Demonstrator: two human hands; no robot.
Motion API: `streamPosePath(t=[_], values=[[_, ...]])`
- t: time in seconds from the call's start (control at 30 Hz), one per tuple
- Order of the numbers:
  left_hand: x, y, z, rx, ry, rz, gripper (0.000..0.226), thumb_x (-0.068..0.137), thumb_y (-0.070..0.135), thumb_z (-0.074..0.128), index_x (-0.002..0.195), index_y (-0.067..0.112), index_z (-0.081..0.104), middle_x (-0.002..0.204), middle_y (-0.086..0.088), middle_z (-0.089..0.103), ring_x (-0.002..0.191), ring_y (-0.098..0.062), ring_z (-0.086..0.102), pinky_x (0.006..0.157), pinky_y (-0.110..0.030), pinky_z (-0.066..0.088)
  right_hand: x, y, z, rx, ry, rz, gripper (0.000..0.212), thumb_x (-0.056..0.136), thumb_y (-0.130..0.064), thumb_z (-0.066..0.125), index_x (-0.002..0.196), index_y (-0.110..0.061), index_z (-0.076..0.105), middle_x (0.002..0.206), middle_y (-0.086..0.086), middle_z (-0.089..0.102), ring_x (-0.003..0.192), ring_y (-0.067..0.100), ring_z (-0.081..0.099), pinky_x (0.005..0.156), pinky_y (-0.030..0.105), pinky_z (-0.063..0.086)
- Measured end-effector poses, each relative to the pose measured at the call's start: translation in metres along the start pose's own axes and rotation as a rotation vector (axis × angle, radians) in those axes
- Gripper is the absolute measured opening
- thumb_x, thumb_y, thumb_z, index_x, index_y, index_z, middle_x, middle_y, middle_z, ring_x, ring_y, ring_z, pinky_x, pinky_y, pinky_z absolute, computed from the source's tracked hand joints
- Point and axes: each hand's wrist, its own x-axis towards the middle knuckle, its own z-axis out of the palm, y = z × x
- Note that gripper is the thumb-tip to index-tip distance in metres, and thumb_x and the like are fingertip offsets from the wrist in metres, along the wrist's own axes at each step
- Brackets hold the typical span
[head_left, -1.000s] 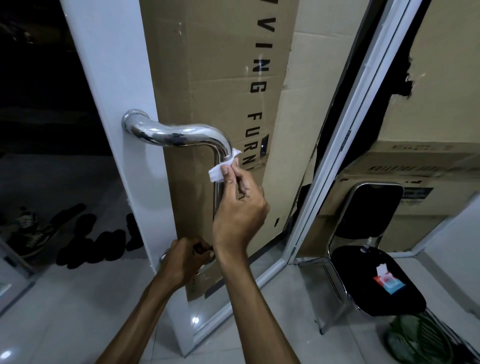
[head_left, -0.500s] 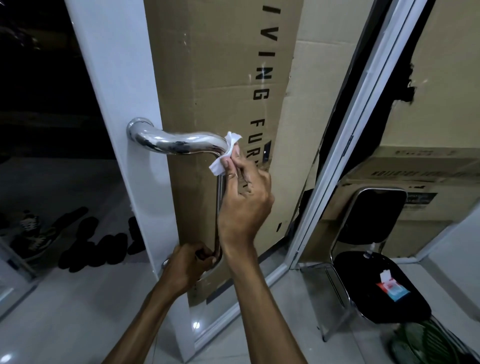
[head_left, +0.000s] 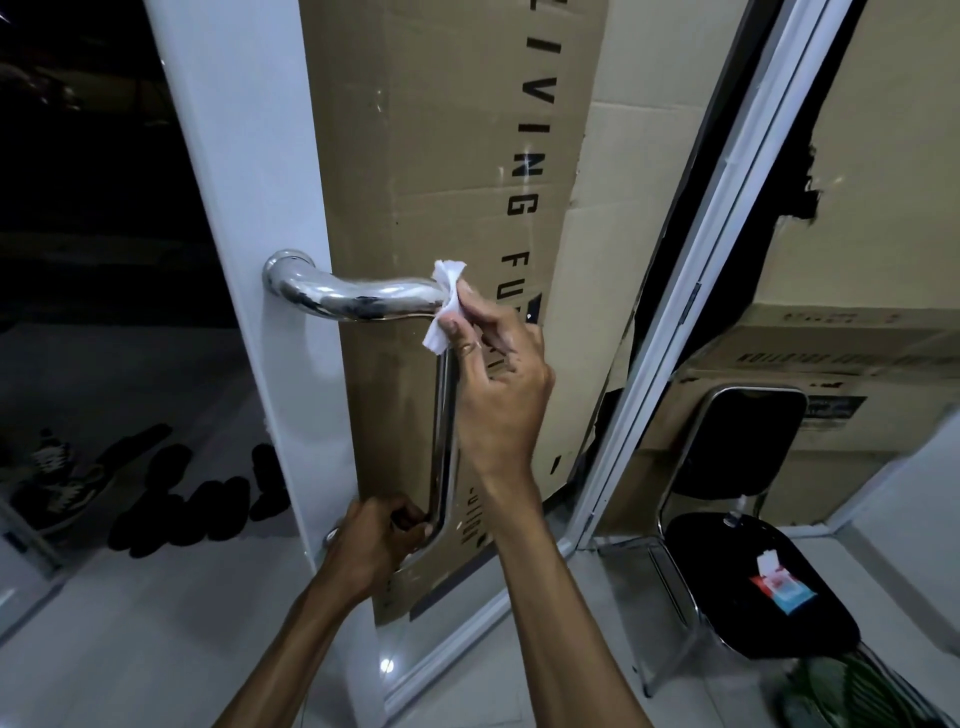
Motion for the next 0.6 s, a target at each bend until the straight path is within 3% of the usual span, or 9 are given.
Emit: streamPosePath(t=[0.1,0.23,0.3,0.4,0.47,0.6], values=[[0.0,-0.001,0.0,-0.015,-0.013,-0.005,0.012,0.088,0.046,0.079,0.084,0.036,0.075,0.077,0.018,0.073,0.077,-0.005,0.07,0.075,-0.039,0.061,0.005,-0.002,-0.002,0.065,-0.082,0.058,0.043,0.094,-0.031,0.073,0.135,-0.036,0.063,0.116,-0.016,0.07,0.103,0.018,0.059,0.093,0.032,0.058],[0.0,0.001,0.0,-0.02,0.001,-0.016,0.013,0.088,0.044,0.08,0.082,0.034,0.074,0.075,0.016,0.073,0.075,-0.006,0.07,0.074,-0.039,0.061,0.013,-0.002,0.001,0.1,-0.062,0.127,0.047,0.087,-0.057,0.067,0.127,-0.033,0.072,0.108,0.007,0.07,0.102,0.026,0.063,0.088,0.043,0.061],[0.0,0.001,0.0,-0.038,-0.007,-0.022,0.012,0.088,0.043,0.08,0.084,0.032,0.075,0.076,0.016,0.073,0.076,-0.007,0.07,0.075,-0.041,0.062,0.021,-0.005,0.005,0.093,-0.03,0.138,0.044,0.086,-0.063,0.069,0.121,-0.038,0.075,0.106,0.01,0.071,0.102,0.027,0.067,0.083,0.046,0.062],[0.0,0.001,0.0,-0.036,-0.014,-0.035,0.01,0.088,0.042,0.08,0.085,0.034,0.075,0.078,0.016,0.074,0.079,-0.007,0.071,0.078,-0.042,0.063,0.035,-0.01,0.004,0.061,0.019,0.174,0.024,0.09,-0.05,0.073,0.112,-0.04,0.077,0.105,-0.004,0.077,0.101,0.019,0.072,0.081,0.042,0.064],[-0.001,0.002,0.0,-0.009,-0.011,-0.036,0.011,0.088,0.043,0.079,0.083,0.035,0.074,0.076,0.016,0.073,0.077,-0.007,0.071,0.076,-0.04,0.063,0.038,-0.012,-0.003,0.105,0.097,0.237,0.018,0.094,-0.035,0.073,0.112,-0.033,0.076,0.103,-0.007,0.078,0.098,0.012,0.074,0.079,0.033,0.065],[-0.003,0.004,0.001,-0.01,0.007,-0.023,0.013,0.088,0.041,0.081,0.079,0.037,0.072,0.075,0.015,0.072,0.074,-0.01,0.07,0.07,-0.033,0.06,0.03,-0.001,-0.017,-0.227,0.202,0.161,0.025,0.093,-0.057,0.059,0.103,-0.04,0.074,0.092,-0.015,0.072,0.095,0.014,0.068,0.073,0.041,0.062]])
